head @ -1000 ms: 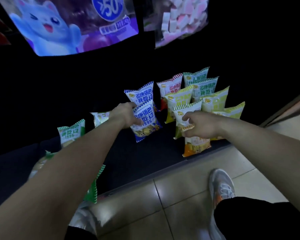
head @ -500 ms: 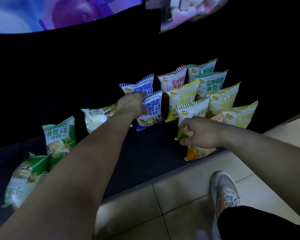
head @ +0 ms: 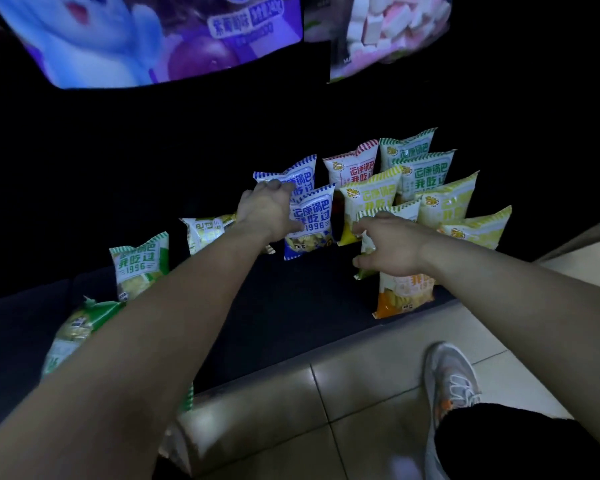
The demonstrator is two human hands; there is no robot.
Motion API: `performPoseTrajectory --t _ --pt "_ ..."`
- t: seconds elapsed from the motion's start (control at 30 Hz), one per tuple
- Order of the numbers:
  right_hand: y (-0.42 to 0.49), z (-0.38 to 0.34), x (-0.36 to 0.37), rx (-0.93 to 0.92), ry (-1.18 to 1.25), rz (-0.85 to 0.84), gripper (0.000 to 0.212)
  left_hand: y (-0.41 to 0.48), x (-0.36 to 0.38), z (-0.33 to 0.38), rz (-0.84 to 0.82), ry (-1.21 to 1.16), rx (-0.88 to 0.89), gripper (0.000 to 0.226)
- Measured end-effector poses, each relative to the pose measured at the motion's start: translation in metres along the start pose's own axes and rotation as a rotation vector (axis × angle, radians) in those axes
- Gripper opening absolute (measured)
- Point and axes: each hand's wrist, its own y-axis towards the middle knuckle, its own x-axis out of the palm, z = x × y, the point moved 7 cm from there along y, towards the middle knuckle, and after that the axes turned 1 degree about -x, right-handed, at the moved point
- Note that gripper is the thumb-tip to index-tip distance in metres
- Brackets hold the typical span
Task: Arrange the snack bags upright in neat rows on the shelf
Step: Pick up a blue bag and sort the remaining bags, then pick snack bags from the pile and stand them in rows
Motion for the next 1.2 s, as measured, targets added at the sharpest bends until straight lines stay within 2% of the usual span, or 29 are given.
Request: performPoseTrajectory --t 0.3,0.57,0.8,1.0,1.13,1.2 --pt "-0.019 -0.082 -0.013 -0.106 -0.034 0.100 0.071 -0.137 -0.071 -0.093 -0.120 -0.063 -0.056 0.083" --pt "-0.012 -0.142 0.016 -0.174 -0.161 0.064 0.069 -0.246 -0.064 -0.203 -0.199 -0.167 -0.240 0.086" --pt "0.064 -0.184 0.066 -0.146 -0.126 0.014 0.072 -0.238 -0.043 -0.234 -0.266 -0.216 -0.236 0.085" --pt "0.157 -0.202 0.080 -0.181 -0.082 0.071 0.070 -0.209 -0.021 -0.239 -0.280 -0.219 -0.212 0.079" --pt "0.204 -0.204 0.083 -0.192 -0.164 0.083 0.090 -0.199 -0.008 -0.240 -0.294 -0.247 -0.223 0.077" --pt "0.218 -0.201 0.088 -0.169 -0.219 0.071 0.094 -0.196 -0.002 -0.239 -0.316 -0.262 -0.227 0.075"
